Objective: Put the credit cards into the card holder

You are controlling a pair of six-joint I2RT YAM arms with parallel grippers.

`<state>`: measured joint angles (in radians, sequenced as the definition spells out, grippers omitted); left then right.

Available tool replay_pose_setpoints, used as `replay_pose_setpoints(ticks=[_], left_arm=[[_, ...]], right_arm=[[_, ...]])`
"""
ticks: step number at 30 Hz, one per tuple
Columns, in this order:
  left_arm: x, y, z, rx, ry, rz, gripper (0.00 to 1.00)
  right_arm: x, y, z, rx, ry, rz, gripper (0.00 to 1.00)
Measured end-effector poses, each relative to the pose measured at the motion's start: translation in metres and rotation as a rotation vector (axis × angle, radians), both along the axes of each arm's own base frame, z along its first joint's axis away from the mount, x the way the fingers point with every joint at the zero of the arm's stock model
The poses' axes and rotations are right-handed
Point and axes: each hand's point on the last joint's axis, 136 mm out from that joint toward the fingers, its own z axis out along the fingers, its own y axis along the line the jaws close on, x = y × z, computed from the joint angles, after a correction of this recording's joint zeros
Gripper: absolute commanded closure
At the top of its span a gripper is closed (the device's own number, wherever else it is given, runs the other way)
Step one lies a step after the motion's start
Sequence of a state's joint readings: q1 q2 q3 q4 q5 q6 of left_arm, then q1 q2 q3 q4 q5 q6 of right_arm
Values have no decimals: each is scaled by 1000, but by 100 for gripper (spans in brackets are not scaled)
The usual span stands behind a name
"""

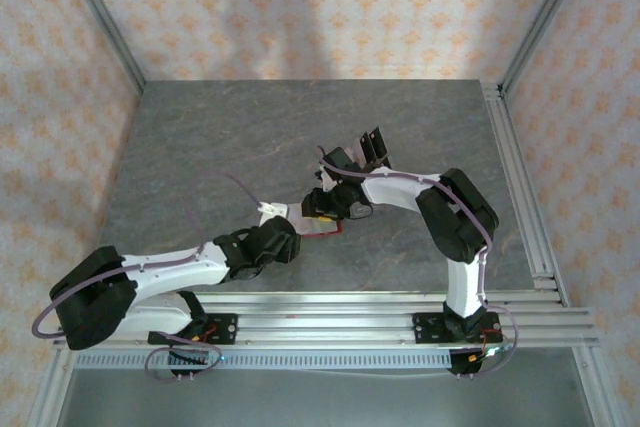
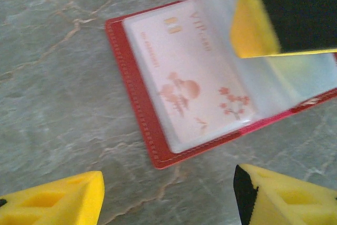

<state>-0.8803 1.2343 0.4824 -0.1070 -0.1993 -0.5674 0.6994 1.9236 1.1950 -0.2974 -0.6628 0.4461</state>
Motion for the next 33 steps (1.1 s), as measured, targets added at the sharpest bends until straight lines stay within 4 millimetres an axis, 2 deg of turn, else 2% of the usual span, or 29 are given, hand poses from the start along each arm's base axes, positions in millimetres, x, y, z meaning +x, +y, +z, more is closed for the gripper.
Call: replay_pose_setpoints(ticks=[5,14,21,33], left_arm=[[-1,-16,-3,-14,-12,-46,32],[-3,-29,-19,6,1,-81,32],[2,-40,-19,0,-16,-87,32],[21,-34,-17,68,-81,-6,32]], right_arm=[[0,1,1,2,1,-2,53],[0,5,3,9,-2,5,53],[0,5,3,11,0,7,53],[-1,5,3,14,1,9,53]])
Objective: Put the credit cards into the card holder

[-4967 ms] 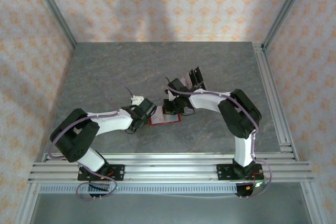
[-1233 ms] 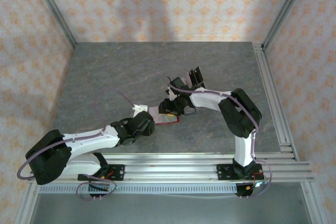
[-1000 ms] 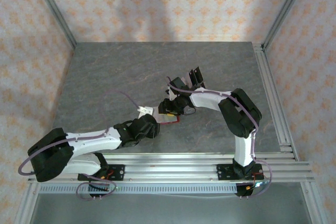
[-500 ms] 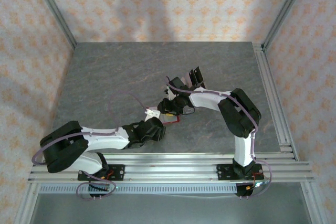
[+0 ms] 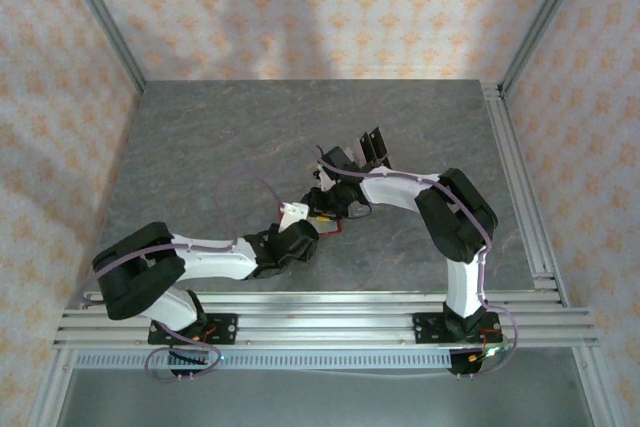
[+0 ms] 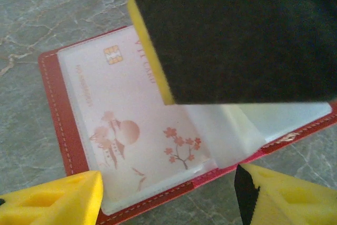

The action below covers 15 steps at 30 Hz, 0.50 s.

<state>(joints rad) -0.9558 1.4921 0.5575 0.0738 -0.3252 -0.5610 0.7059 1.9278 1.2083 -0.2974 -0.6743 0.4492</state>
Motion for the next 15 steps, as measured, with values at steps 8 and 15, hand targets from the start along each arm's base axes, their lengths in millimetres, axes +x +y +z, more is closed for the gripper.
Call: replay_pose_setpoints(ticks=[8,15], left_arm=[[6,9,4,15,-38,56,32],[7,11,5,12,-49,78,32]], right_arm=[[0,0,0,0,0,1,53],[6,-3,3,2,-10,-15,53]])
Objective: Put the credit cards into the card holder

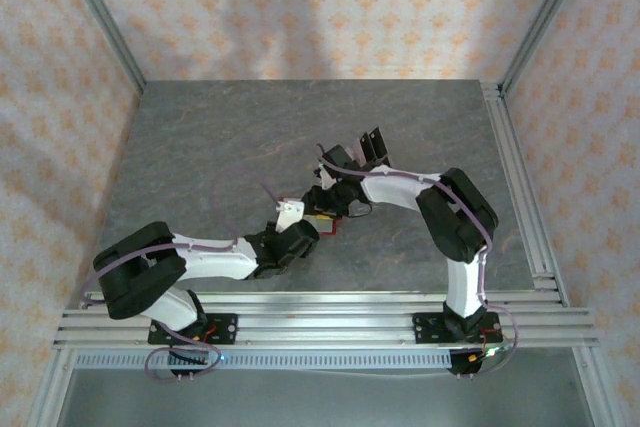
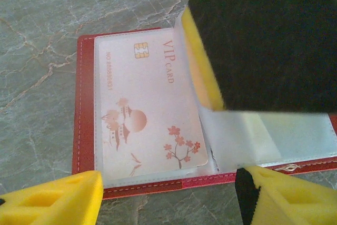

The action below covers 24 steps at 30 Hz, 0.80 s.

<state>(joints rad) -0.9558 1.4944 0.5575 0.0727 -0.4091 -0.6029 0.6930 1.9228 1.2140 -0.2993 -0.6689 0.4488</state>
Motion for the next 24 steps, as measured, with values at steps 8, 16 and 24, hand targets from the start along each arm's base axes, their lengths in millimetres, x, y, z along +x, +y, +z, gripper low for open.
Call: replay_pose_setpoints(ticks=[8,16,24], left_arm=[[0,0,0,0,-2,3,32],[0,1,1,-1,-5,5,32],[1,3,14,-27,-36,13,32]], right_arm=[[24,-16,34,25,-81,-79,53],[23,-20,31,15,-70,-107,52],[24,-10,30,73,-42,-121,52]])
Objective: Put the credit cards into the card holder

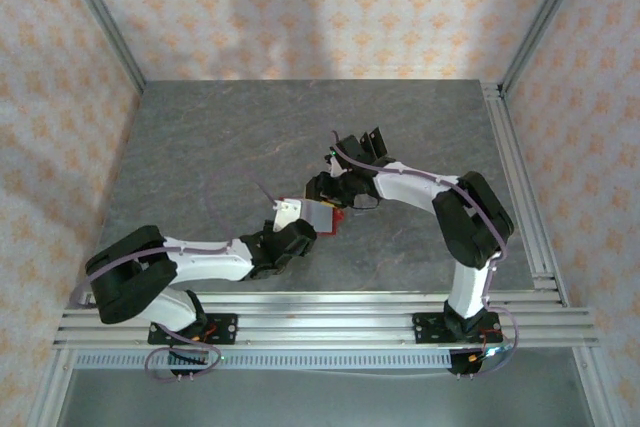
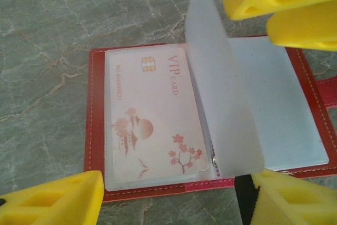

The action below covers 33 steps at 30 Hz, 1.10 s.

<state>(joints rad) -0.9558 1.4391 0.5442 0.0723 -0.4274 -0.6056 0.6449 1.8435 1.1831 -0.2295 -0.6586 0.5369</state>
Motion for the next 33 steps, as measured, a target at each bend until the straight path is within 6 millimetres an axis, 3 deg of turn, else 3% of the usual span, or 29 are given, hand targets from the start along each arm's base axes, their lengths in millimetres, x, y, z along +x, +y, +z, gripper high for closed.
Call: replay_pose_setpoints(ticks=[4,9,15,20,26,33], left_arm=[[-1,2,9,-26,-18,0,32],[-8,12,27,-82,-56,14,32],[-18,42,62,-166,-148,86,30],[-26,68,84,-198,-199,153,29],[-31,88,78,-146,-176,203,27],[-15,90,66,-58,-92,245,27]], right_arm=[[0,7,-7,14,30,6,52],[5,30,-16,23,55,37,52],[13,60,-11,45,44,78,52],[13,70,-14,48,57,89,52],[11,72,-30,41,106,80,52],[17,69,-14,58,95,65,52]])
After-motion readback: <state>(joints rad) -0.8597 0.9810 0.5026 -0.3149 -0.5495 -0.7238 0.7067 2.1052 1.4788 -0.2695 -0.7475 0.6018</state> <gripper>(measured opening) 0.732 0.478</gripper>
